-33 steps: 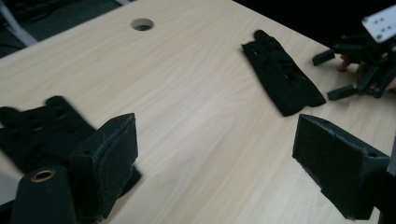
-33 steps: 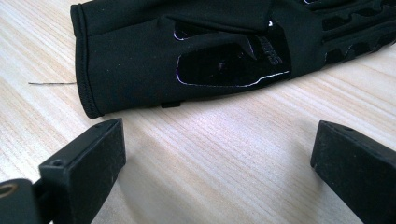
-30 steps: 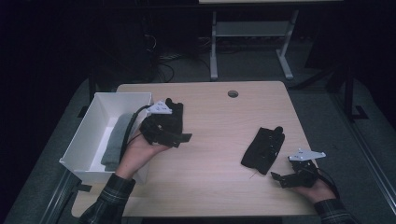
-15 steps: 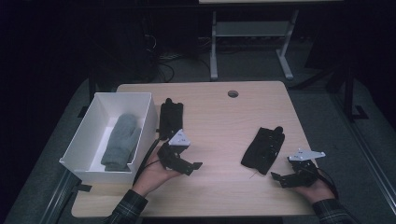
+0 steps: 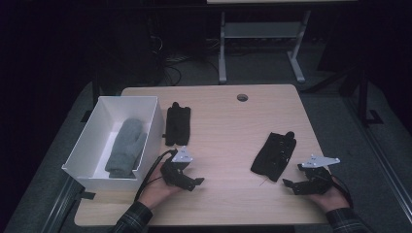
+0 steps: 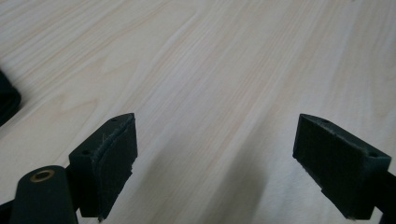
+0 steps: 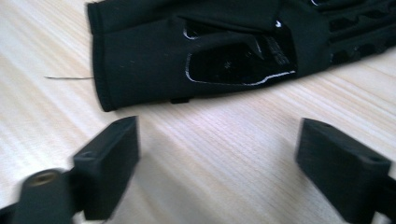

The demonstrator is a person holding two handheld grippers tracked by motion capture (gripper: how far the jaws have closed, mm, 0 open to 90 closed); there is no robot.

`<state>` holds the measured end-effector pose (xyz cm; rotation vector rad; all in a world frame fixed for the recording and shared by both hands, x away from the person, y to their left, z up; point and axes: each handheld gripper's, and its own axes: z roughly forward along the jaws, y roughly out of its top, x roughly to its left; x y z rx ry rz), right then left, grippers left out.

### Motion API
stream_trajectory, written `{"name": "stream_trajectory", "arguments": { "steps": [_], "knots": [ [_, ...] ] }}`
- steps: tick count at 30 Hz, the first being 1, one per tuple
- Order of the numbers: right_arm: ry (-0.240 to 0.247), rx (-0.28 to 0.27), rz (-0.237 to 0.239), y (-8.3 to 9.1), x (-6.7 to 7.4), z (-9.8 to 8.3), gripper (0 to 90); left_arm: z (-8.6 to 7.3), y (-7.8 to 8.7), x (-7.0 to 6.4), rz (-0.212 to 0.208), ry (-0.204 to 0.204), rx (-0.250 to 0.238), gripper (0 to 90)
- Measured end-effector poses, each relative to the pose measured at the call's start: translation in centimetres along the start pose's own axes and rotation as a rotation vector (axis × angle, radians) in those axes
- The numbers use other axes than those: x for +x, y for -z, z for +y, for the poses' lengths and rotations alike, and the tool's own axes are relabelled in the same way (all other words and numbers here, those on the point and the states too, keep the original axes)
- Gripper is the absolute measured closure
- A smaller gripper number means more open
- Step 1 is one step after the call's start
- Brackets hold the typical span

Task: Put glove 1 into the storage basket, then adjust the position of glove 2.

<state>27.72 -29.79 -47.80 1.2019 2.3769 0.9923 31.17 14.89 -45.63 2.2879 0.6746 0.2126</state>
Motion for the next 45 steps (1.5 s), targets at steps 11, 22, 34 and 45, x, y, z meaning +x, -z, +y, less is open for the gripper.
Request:
{"name": "stream_trajectory", "arguments": {
  "steps": [11, 22, 34, 45],
  "knots": [
    [-0.025, -0.074, 0.012, 1.6, 0.0, 2.5, 51.0, -1.4, -0.9, -0.2, 0.026, -0.037, 0.02, 12.7],
    [-0.024, -0.032, 0.0, -0.4, -0.9, 4.9, 90.0, -1.9, -1.1, -0.3, 0.036, -0.027, -0.04, 12.8],
    [-0.024, -0.005, -0.033, -2.7, -1.9, 6.6, 90.0, -1.9, -1.1, -0.3, 0.035, -0.025, -0.037, 12.7],
    [-0.002, 0.048, -0.028, -4.4, -2.1, 6.8, 90.0, -1.9, -1.1, -0.3, 0.03, -0.024, -0.04, 12.7]
  ]
}}
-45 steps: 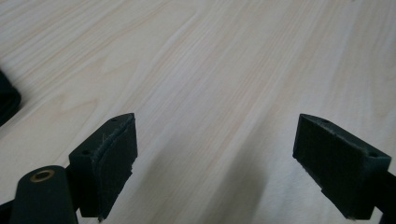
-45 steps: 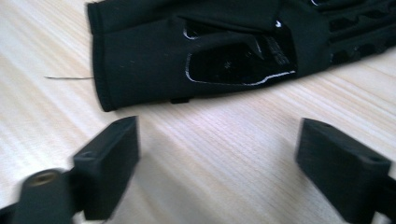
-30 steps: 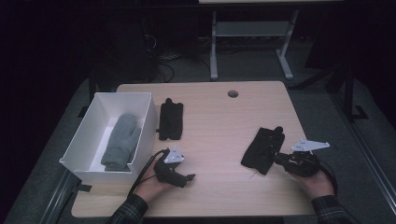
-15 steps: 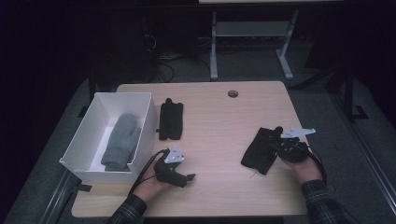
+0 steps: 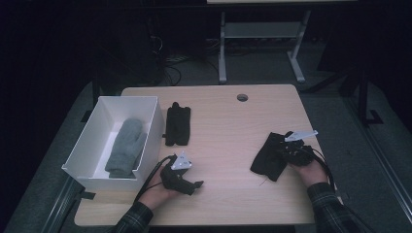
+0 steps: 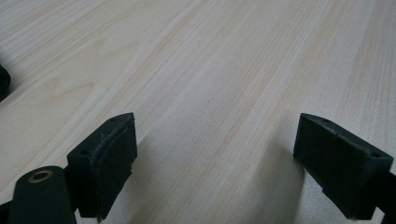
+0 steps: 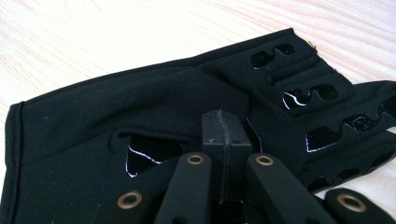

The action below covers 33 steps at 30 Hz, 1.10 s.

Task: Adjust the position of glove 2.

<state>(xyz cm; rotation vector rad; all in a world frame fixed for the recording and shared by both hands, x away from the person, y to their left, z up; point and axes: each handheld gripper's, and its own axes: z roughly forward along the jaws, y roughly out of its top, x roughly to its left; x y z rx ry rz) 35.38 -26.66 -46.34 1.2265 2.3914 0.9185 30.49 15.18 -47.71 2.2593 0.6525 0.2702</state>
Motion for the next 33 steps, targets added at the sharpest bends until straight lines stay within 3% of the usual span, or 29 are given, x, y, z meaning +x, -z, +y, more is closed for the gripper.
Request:
{"name": "stream_trajectory", "arguments": {
  "steps": [5, 17, 28, 30, 32, 33],
  "knots": [
    [0.006, 0.004, 0.041, -0.2, 0.4, 0.0, 90.0, 0.0, 0.0, 0.0, 0.0, -0.002, 0.003, 12.7],
    [0.137, 0.019, 0.167, -0.9, 4.3, 0.8, 90.0, 0.1, 0.0, 0.1, -0.001, -0.008, 0.007, 12.7],
    [0.225, 0.034, 0.233, -0.7, 6.9, 0.8, 90.0, 0.1, -0.1, 0.0, 0.0, -0.005, -0.001, 12.7],
    [0.227, 0.02, 0.222, -0.3, 7.1, 1.0, 90.0, 0.1, -0.1, 0.0, 0.0, -0.007, -0.001, 12.7],
    [0.191, -0.044, 0.26, 0.4, 7.5, 1.5, 90.0, 0.1, -0.1, 0.0, -0.001, -0.009, 0.001, 12.7],
    [0.196, -0.059, 0.263, 0.4, 7.8, 1.9, 90.0, 0.1, -0.2, 0.0, -0.001, -0.008, 0.001, 12.7]
  ]
}}
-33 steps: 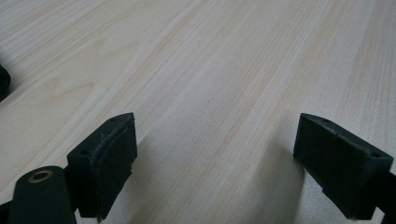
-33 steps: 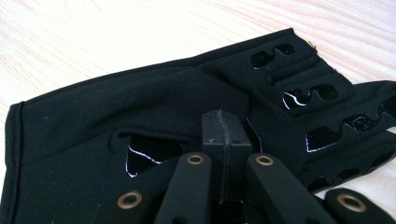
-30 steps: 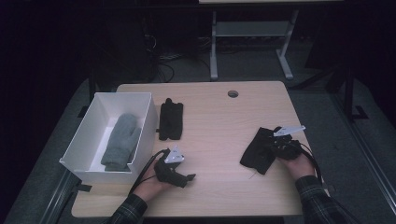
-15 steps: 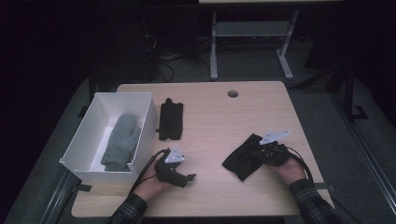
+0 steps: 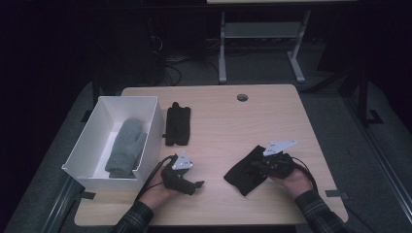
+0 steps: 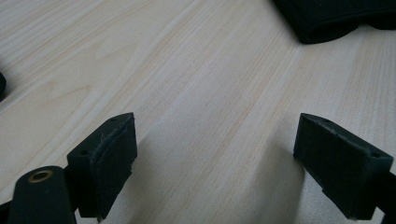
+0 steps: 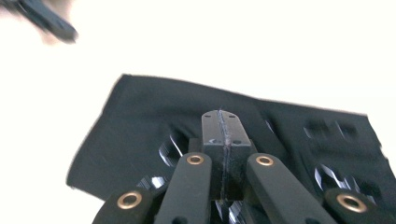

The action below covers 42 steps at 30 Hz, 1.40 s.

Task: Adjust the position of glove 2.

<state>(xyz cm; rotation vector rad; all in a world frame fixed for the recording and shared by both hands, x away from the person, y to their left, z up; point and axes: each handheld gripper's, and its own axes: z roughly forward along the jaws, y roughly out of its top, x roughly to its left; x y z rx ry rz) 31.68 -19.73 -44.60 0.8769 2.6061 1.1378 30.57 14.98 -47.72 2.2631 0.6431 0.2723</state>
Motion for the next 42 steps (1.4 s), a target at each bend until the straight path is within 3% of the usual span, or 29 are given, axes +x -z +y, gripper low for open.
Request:
{"name": "stream_trajectory", "arguments": {
  "steps": [4, 9, 10, 19, 23, 24, 26, 27, 30, 31, 37, 42],
  "knots": [
    [0.045, -0.002, 0.04, -1.9, 2.0, 2.0, 90.0, 0.0, 0.0, 0.0, 0.0, -0.005, 0.002, 12.7],
    [0.095, 0.082, 0.066, -4.7, 3.7, 2.8, 90.0, 0.0, 0.0, 0.0, -0.001, -0.006, 0.002, 12.7],
    [0.127, 0.099, 0.066, -5.0, 3.8, 2.6, 90.0, 0.0, 0.0, 0.0, -0.001, -0.006, 0.002, 12.7],
    [0.159, 0.119, 0.172, -4.0, 5.8, 1.1, 90.0, 0.0, 0.0, 0.0, -0.003, 0.0, 0.002, 12.7],
    [0.171, 0.128, 0.189, -3.3, 6.2, 0.5, 90.0, 0.0, -0.1, 0.0, -0.004, 0.001, 0.0, 12.7],
    [0.197, 0.113, 0.179, -2.8, 6.2, 0.3, 90.0, 0.0, -0.1, 0.0, -0.004, 0.001, 0.001, 12.7],
    [0.19, 0.095, 0.172, -2.3, 6.1, 0.2, 90.0, 0.0, -0.1, 0.0, -0.005, 0.001, 0.0, 12.7],
    [0.123, 0.054, 0.132, -0.9, 5.5, 0.3, 90.0, 0.0, -0.1, 0.0, -0.006, 0.003, -0.002, 12.7],
    [0.08, 0.03, 0.061, 0.1, 3.6, 0.2, 90.0, 0.1, -0.1, 0.0, -0.005, -0.001, 0.0, 12.7],
    [0.08, 0.03, 0.061, 0.1, 3.6, 0.2, 90.0, 0.1, -0.1, 0.0, -0.005, -0.001, -0.001, 12.7],
    [-0.045, 0.066, -0.144, 1.1, -1.6, -1.3, 90.0, 0.1, -0.1, 0.0, -0.003, -0.005, 0.0, 12.7],
    [-0.083, 0.068, -0.188, 0.8, -3.1, -1.4, 90.0, 0.1, -0.1, -0.1, -0.004, -0.003, 0.001, 12.7]
  ]
}}
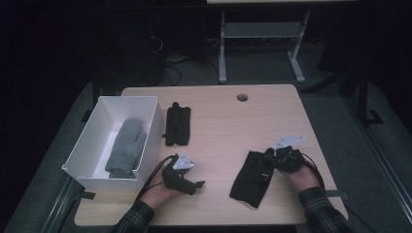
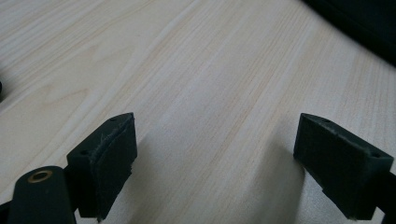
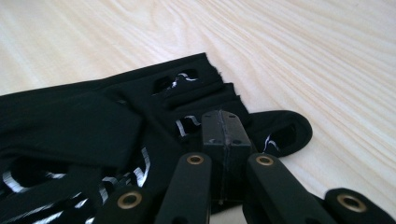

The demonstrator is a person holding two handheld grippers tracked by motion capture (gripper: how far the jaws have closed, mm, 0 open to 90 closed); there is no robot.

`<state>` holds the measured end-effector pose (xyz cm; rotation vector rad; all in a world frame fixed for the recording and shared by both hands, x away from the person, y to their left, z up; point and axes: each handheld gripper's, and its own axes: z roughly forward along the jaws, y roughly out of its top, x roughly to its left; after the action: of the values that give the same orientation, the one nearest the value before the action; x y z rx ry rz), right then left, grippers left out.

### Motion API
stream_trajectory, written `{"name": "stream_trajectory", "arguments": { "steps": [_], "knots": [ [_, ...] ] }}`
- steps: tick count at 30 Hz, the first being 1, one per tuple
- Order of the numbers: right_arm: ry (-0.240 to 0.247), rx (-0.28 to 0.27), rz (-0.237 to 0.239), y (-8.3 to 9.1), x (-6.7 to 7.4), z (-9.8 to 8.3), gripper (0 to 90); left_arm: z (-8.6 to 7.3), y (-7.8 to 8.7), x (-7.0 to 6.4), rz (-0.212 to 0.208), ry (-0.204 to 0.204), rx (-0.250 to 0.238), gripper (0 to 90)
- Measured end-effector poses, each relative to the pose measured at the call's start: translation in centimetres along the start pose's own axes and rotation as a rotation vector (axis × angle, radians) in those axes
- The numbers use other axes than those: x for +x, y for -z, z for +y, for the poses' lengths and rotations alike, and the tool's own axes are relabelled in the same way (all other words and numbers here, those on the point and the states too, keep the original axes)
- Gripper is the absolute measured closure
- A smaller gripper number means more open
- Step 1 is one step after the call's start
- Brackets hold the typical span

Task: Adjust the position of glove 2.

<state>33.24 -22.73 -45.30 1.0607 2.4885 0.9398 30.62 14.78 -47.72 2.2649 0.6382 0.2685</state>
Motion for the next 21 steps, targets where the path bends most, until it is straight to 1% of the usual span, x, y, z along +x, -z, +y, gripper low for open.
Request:
{"name": "stream_trajectory", "arguments": {
  "steps": [1, 3, 4, 5, 6, 7, 9, 12, 13, 14, 16, 17, 19, 20, 21],
  "knots": [
    [-0.005, 0.009, 0.008, -0.5, -0.2, 0.2, 90.0, 0.0, 0.0, 0.0, 0.0, 0.0, 0.001, 12.7],
    [0.008, 0.021, 0.012, -1.1, -0.1, 0.5, 90.0, 0.0, 0.0, 0.0, 0.0, 0.002, 0.0, 12.6],
    [0.021, 0.006, 0.029, -1.8, 0.1, 0.9, 90.0, 0.0, 0.0, 0.0, 0.0, 0.001, -0.001, 12.6],
    [0.026, 0.005, 0.042, -2.1, 0.2, 1.1, 90.0, 0.0, 0.0, 0.0, 0.0, 0.001, -0.001, 12.6],
    [0.026, 0.005, 0.042, -2.1, 0.2, 1.1, 90.0, 0.0, 0.0, 0.0, 0.0, 0.001, -0.001, 12.7],
    [0.045, 0.002, 0.057, -2.9, 0.5, 1.9, 90.0, 0.0, 0.0, 0.0, 0.0, 0.0, -0.001, 12.6],
    [0.048, -0.001, 0.062, -3.1, 0.6, 2.1, 90.0, 0.1, 0.0, 0.0, 0.0, 0.002, 0.003, 12.6],
    [0.052, -0.019, 0.09, -3.6, 1.0, 2.6, 89.4, 0.1, -0.1, -0.1, 0.002, 0.001, 0.005, 12.6],
    [0.054, -0.024, 0.089, -3.5, 1.1, 2.5, 86.6, 0.1, -0.1, -0.1, 0.003, 0.001, 0.002, 12.6],
    [0.052, -0.036, 0.086, -3.2, 1.0, 2.5, 81.9, 0.1, -0.1, -0.1, 0.004, 0.0, 0.003, 12.6],
    [0.029, -0.062, 0.079, -2.6, 0.7, 2.4, 72.9, 0.2, -0.2, -0.1, 0.004, -0.003, 0.002, 12.6],
    [0.015, -0.081, 0.057, -2.1, 0.5, 2.1, 63.1, 0.2, -0.2, -0.2, 0.001, -0.002, 0.002, 12.6],
    [0.0, -0.103, 0.034, -1.5, 0.1, 1.5, 52.8, 0.4, -0.2, -0.3, -0.001, -0.003, 0.018, 12.9],
    [-0.025, -0.106, 0.022, -1.0, -0.2, 0.4, 42.3, 0.6, -0.2, -0.3, -0.002, -0.006, 0.026, 14.0],
    [-0.031, -0.095, 0.016, -0.8, -0.4, 0.0, 39.8, 0.6, -0.2, -0.4, -0.004, -0.004, 0.026, 15.7]
  ]
}}
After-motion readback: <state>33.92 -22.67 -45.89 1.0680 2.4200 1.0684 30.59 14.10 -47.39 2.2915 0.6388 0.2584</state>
